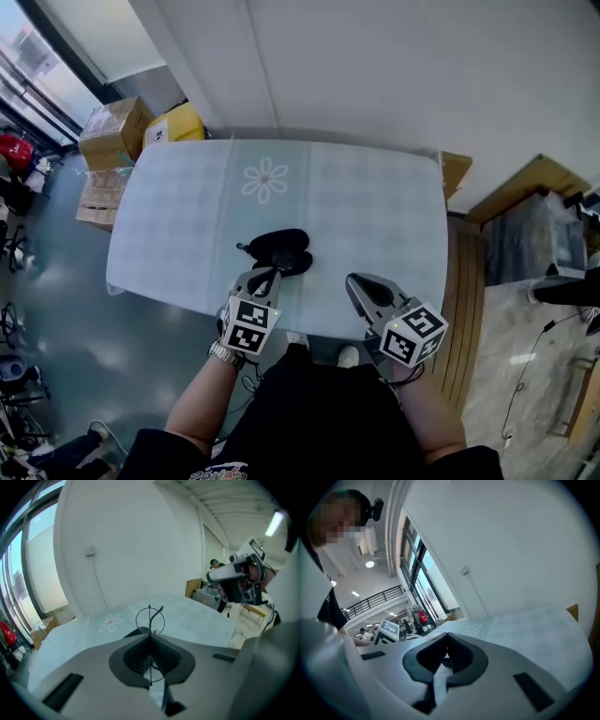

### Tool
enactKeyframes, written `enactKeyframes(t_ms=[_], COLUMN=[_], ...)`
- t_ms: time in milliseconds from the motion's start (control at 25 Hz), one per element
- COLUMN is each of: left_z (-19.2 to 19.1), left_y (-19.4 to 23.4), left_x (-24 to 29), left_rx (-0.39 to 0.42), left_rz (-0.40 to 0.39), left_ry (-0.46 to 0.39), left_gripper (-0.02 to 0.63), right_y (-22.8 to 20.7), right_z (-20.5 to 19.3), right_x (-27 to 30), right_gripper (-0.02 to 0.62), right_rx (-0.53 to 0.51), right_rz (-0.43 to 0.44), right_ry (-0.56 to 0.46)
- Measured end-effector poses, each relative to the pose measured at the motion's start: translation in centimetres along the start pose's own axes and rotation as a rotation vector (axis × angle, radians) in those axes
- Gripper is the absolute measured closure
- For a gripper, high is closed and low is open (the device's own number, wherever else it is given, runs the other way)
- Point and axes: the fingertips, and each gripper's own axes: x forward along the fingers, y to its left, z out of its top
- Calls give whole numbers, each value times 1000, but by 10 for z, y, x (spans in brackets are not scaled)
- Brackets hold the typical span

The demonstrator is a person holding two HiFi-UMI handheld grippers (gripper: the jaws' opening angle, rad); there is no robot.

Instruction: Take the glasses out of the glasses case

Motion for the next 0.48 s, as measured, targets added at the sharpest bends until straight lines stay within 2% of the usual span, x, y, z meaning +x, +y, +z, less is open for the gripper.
enactKeyframes(t_ms=[240, 480], left_z=[11, -4], left_y=[-27, -57], left_x=[-39, -73], left_rx=[-246, -359], left_rz=[6, 56], left_ry=[-114, -153], left_gripper=[577, 577], right_y=[15, 32], right_z=[-3, -14], right_x=[-16, -33], right_gripper=[572, 572], right_rx=[-58, -100], right_rz=[97, 181], right_ry=[32, 76])
